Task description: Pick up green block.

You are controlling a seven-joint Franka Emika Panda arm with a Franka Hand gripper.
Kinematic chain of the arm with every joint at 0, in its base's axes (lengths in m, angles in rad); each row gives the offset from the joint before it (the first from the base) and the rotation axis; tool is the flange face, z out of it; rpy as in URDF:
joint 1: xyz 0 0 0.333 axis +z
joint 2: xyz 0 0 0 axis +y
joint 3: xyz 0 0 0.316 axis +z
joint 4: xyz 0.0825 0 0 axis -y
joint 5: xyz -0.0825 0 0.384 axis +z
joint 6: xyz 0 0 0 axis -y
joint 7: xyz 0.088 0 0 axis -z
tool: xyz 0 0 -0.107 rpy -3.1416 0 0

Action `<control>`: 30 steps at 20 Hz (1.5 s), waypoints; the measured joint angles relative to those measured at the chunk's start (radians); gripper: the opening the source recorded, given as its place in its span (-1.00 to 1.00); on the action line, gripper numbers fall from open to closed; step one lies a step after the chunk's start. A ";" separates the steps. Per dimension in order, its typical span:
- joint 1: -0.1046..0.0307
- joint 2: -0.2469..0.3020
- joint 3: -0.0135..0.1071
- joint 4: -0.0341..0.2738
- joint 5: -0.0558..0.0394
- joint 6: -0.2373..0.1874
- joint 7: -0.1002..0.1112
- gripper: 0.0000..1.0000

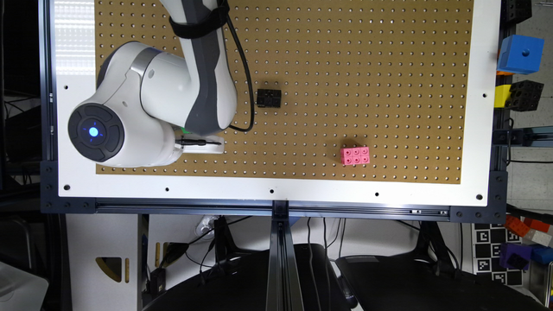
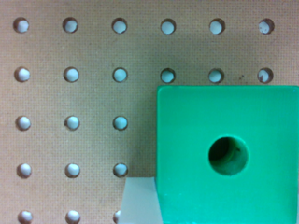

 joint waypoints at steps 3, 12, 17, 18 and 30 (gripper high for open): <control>0.000 0.000 0.000 0.000 0.0000 0.000 0.000 -1.00; -0.001 -0.044 0.000 -0.001 0.0000 -0.048 0.000 -1.00; -0.001 -0.092 0.000 -0.001 0.0000 -0.099 0.000 -1.00; -0.001 -0.102 0.000 -0.001 0.0000 -0.110 0.000 -1.00; -0.001 -0.227 0.000 -0.001 0.0000 -0.228 0.001 -1.00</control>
